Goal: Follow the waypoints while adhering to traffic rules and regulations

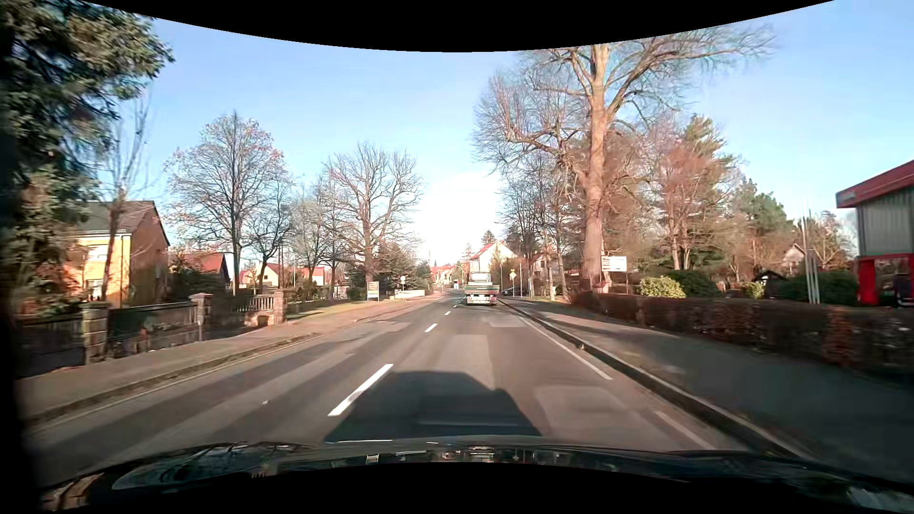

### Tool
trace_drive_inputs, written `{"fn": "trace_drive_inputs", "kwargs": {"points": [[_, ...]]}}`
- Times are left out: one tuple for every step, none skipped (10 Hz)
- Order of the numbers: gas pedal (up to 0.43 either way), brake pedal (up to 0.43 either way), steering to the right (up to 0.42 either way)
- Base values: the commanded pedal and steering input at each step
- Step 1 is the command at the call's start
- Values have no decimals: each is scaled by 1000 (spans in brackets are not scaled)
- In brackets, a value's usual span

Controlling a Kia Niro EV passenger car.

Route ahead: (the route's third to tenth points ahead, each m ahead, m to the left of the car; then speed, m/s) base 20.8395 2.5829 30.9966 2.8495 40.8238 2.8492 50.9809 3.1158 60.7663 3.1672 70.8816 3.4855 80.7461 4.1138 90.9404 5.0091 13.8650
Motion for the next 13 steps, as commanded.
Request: {"fn": "trace_drive_inputs", "kwargs": {"points": [[98, 0, -2], [98, 0, -2], [98, 0, -2], [98, 0, -4], [98, 0, -5], [98, 0, -5], [98, 0, -5], [98, 0, -5], [98, 0, -5], [98, 0, -5], [98, 0, -4], [98, 0, -4], [98, 0, -4]]}}
